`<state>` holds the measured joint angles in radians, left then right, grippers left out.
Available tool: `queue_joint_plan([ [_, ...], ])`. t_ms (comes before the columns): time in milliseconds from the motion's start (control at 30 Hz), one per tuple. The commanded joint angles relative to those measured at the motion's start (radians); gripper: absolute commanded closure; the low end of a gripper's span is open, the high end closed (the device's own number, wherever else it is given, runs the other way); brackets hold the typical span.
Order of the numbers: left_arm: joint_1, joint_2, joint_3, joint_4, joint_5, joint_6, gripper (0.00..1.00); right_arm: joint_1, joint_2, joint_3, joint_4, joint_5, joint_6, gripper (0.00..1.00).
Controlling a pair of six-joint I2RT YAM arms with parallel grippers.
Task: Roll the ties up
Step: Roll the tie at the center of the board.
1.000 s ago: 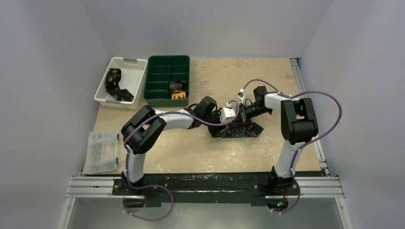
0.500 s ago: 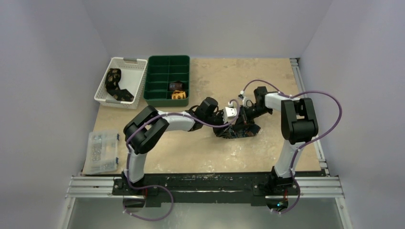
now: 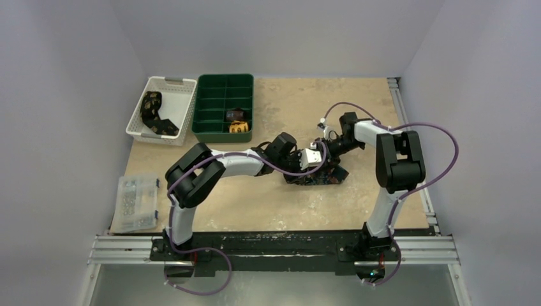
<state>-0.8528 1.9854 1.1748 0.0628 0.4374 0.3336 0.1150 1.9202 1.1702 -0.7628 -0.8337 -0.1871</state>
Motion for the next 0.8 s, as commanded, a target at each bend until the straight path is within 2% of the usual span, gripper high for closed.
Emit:
queue_joint_plan([
  [0,-0.017,0.018,0.02,-0.211,-0.141,0.085,0.74,0.001,-0.064,0.044,-0.068,-0.1,-0.051,0.56],
  [300,-0.055,0.029,0.091,-0.275,-0.184,0.06,0.72,0.004,-0.09,-0.009,-0.049,-0.176,0.026,0.47],
  [567,-0.058,0.044,0.109,-0.28,-0.189,0.046,0.7,0.011,-0.013,-0.026,0.055,-0.047,0.102,0.49],
  [633,-0.058,0.047,0.117,-0.286,-0.19,0.046,0.68,0.012,0.006,-0.014,0.053,-0.058,0.091,0.57],
  [667,-0.058,0.048,0.121,-0.288,-0.191,0.045,0.66,0.012,0.012,-0.01,0.053,-0.062,0.084,0.67],
  [733,-0.059,0.044,0.126,-0.29,-0.187,0.04,0.62,0.011,0.025,-0.01,0.057,-0.062,0.07,0.94],
  [767,-0.058,0.041,0.125,-0.287,-0.177,0.036,0.58,0.011,0.035,-0.009,0.05,-0.056,0.057,1.0],
])
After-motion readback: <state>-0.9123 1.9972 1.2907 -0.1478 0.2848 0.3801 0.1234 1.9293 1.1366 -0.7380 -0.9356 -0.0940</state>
